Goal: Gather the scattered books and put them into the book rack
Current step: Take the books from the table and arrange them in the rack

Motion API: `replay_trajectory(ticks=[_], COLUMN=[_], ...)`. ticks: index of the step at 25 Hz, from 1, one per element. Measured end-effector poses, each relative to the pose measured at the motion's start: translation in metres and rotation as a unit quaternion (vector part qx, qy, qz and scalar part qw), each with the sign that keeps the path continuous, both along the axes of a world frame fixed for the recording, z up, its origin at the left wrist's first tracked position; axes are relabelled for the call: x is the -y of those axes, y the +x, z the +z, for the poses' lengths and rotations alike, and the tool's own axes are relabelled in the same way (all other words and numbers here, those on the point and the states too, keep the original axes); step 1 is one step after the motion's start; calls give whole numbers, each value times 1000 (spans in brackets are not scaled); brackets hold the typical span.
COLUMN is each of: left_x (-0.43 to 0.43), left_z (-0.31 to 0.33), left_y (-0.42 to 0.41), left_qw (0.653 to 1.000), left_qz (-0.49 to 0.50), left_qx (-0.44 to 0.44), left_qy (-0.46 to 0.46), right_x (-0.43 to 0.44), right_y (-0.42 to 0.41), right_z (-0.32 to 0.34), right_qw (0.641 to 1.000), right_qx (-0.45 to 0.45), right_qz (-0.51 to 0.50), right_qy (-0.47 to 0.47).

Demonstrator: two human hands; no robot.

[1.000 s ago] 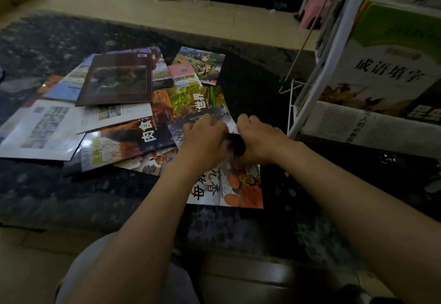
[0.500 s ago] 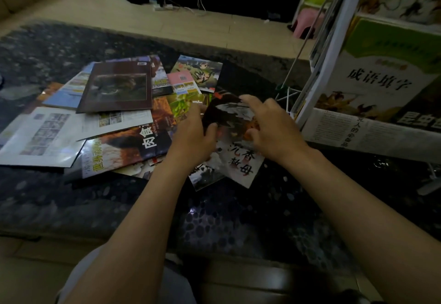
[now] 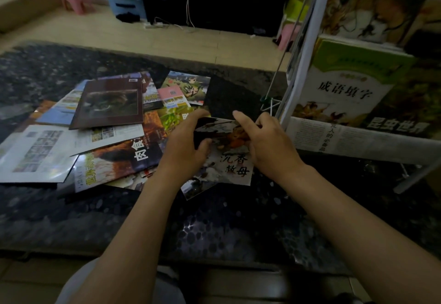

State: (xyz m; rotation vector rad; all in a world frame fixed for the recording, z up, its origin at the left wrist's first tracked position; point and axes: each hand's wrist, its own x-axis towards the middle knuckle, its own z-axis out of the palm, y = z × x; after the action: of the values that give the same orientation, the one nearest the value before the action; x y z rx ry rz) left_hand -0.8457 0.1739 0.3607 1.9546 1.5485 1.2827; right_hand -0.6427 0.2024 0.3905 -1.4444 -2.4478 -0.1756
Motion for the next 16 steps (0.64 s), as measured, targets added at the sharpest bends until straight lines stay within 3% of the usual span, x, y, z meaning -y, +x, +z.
replay_trajectory(ticks=[3, 7, 16], left_x=[10, 5, -50], left_z=[18, 83, 295], left_y=[8, 23, 121], left_qw=[1000, 998, 973], left_qz=[7, 17, -17], left_qx=[23, 26, -142], left_qy=[11, 45, 184], right_x=[5, 1, -30], right_y=[8, 29, 132], right_z=[24, 89, 282], right_qw=[999, 994, 968], right_qx=[-31, -59, -108], right_qz=[27, 65, -25], right_qy=[-7, 68, 227])
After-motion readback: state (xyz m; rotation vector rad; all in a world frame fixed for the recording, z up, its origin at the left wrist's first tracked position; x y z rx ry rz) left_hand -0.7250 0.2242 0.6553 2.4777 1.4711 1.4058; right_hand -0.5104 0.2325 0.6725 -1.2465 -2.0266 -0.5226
